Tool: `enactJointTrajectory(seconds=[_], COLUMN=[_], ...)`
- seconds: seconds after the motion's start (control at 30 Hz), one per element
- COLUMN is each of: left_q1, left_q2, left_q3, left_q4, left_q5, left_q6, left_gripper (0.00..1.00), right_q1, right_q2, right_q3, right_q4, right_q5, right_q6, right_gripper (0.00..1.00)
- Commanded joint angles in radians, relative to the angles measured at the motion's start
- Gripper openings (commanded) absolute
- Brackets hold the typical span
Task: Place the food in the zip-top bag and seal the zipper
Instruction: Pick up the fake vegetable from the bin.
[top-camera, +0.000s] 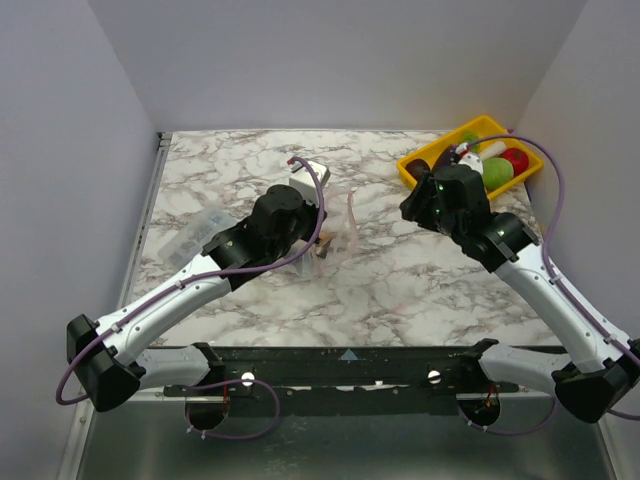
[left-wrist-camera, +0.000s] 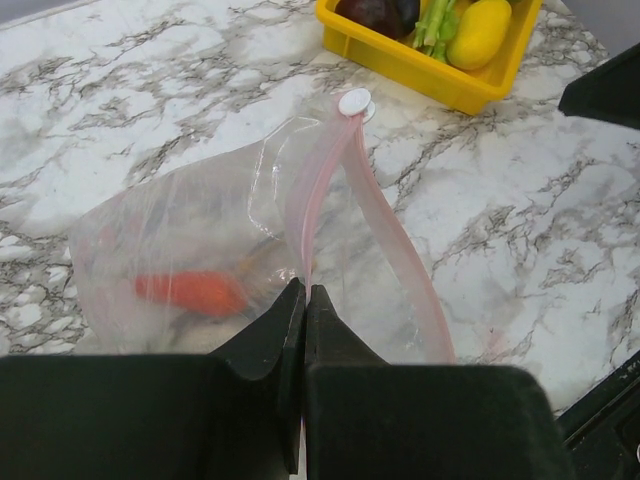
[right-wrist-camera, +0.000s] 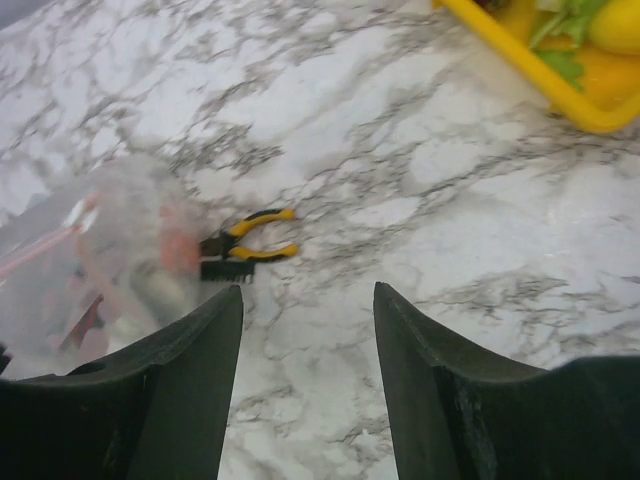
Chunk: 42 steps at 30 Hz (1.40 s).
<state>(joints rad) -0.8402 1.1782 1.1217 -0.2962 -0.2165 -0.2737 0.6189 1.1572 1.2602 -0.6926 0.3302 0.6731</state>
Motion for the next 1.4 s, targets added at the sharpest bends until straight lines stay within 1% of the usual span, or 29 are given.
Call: enactJointTrajectory(seconds=[0.0, 0.1, 0.2, 0.27, 0.53, 0.67, 0.73, 0.93, 1.13, 1.37], left_q1=[-0.007, -0.007, -0.007, -0.007, -0.007, -0.007, -0.008, -0.007, -0.007, -0.007], left_q2=[0.004, -0.004, 0.001, 0.007, 0.021, 0.018, 0.006, -0.004, 0.001, 0.008], left_q3=[0.027, 0.017, 0.02, 0.021, 0.021, 0.033, 0.03, 0.027, 0.03, 0.034], left_q4=[-0.013, -0.002, -0.005, -0.006, -0.004, -0.014, -0.014, -0.01, -0.014, -0.018], left_q5=[0.007, 0.009, 0.012, 0.013, -0.015, -0.031, -0.018, 0.01, 0.042, 0.058], left_q6=[0.002, 0.001, 0.001, 0.0, 0.019, 0.027, 0.025, 0.012, -0.005, -0.013], left_gripper=[0.0, 0.0, 0.0, 0.0, 0.0, 0.0, 0.0, 0.0, 0.0, 0.0], right_q1=[-0.132, -0.231, -0.277, -0.315, -0.498, -0.508, -0.51, -0.519, -0.553, -0.586], right_q2=[-0.051, -0.057, -0.009, 0.021, 0.158, 0.27, 0.331, 0.552, 0.776, 0.975], right_q3=[-0.095, -0.137, -0.125, -0.118, -0.126, -0.08, -0.047, 0.136, 0.317, 0.444], right_q4=[0.028, 0.066, 0.053, 0.063, 0.187, 0.236, 0.256, 0.257, 0.249, 0.26], right_q5=[0.052, 0.009, 0.027, 0.008, -0.084, 0.003, 0.039, 0.152, 0.172, 0.16], right_q6=[0.008, -0.008, -0.014, -0.014, 0.012, 0.046, 0.066, 0.079, 0.093, 0.1], right_gripper=[0.57, 0.56, 0.55, 0.55, 0.55, 0.56, 0.59, 0.63, 0.63, 0.62])
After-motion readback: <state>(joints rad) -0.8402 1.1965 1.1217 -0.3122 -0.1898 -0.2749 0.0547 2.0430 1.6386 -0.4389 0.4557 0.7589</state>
